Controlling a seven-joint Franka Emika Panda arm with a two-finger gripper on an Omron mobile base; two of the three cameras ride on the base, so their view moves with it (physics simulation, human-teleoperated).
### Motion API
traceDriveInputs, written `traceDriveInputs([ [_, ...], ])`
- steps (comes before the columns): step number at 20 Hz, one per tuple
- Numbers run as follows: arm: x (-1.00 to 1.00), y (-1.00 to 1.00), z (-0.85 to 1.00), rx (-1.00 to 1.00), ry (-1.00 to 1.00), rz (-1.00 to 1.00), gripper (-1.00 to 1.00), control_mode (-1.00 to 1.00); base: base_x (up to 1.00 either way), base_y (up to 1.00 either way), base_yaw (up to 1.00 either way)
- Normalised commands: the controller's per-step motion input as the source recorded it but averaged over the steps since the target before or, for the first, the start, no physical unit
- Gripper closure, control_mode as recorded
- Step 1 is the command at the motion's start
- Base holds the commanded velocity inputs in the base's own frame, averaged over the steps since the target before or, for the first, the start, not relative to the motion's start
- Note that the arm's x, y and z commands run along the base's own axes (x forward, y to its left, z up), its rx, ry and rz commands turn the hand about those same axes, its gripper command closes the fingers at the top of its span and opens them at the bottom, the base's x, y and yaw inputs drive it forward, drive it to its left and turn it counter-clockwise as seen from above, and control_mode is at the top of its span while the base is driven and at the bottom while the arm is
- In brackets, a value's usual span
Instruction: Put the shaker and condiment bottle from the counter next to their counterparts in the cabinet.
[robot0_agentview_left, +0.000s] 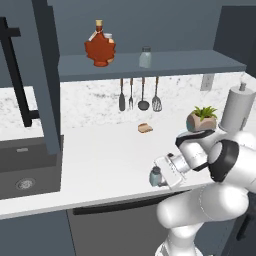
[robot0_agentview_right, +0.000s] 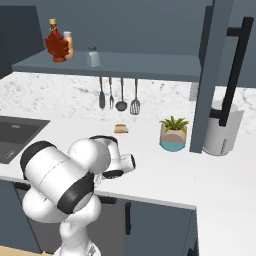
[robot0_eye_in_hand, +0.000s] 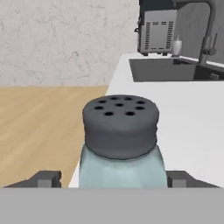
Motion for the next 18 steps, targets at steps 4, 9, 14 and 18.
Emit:
traceDriveInputs([
  [4,0.05,0.14,0.04,-0.01,0.06,0.00,1.00,-1.00,0.00,0.00,0.00],
  [9,-0.05,0.01,0.89,-0.04,0.05,-0.17,1.00,-1.00,0.00,0.00,0.00],
  [14,-0.08,-0.01,1.00,-0.11,0.07,-0.41,1.00,-1.00,0.00,0.00,0.00],
  [18,-0.14,0.04,0.85,-0.11,0.01,-0.52,1.00,-1.00,0.00,0.00,0.00],
])
